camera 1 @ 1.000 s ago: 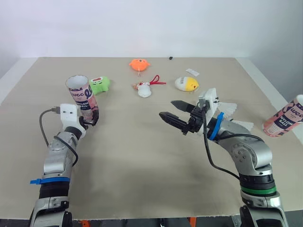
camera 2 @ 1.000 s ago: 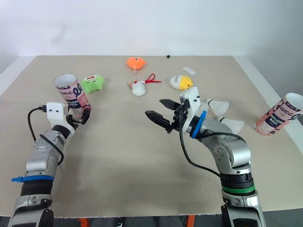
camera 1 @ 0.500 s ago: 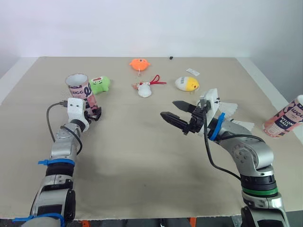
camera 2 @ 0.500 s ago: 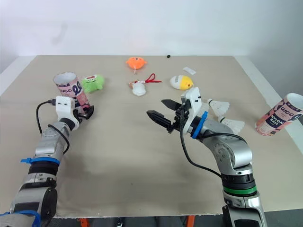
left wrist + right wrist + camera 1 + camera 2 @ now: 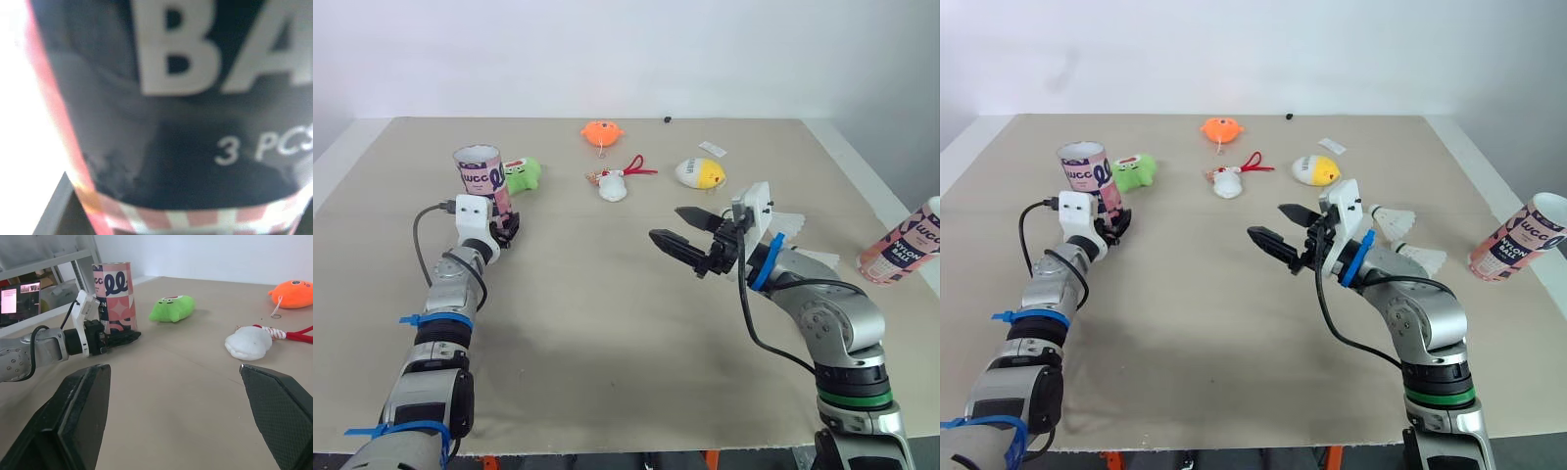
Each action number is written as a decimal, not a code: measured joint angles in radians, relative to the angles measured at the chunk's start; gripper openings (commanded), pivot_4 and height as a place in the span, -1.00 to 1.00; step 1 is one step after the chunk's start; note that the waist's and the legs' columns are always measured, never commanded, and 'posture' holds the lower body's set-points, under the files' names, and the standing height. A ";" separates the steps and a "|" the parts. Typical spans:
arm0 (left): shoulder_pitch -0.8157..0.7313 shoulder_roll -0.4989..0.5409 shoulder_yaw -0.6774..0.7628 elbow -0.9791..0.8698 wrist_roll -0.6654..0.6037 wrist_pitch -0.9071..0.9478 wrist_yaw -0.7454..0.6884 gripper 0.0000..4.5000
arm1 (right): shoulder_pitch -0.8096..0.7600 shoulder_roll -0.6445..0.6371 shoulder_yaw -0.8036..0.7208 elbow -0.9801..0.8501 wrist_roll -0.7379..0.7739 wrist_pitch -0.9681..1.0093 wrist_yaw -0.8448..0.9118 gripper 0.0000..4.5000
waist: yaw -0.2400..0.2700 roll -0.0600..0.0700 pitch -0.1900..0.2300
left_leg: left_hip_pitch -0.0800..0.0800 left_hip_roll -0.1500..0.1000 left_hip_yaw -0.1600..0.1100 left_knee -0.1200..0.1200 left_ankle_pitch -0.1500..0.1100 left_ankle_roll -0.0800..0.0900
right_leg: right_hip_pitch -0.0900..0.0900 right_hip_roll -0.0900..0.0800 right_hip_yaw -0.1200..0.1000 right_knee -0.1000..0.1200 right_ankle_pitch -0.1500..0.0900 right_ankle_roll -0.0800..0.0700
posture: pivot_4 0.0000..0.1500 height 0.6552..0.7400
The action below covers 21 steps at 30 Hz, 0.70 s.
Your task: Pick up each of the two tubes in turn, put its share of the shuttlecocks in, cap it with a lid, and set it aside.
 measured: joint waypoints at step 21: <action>0.101 0.172 -0.227 -0.313 -0.094 -0.088 -0.810 0.14 | 0.125 -0.149 -0.073 -0.109 0.101 0.075 0.092 1.00 | 0.000 0.000 0.000 | -0.001 0.000 0.000 0.000 -0.001 -0.001 | -0.001 0.000 0.000 0.000 -0.001 -0.003 | 1.00 1.00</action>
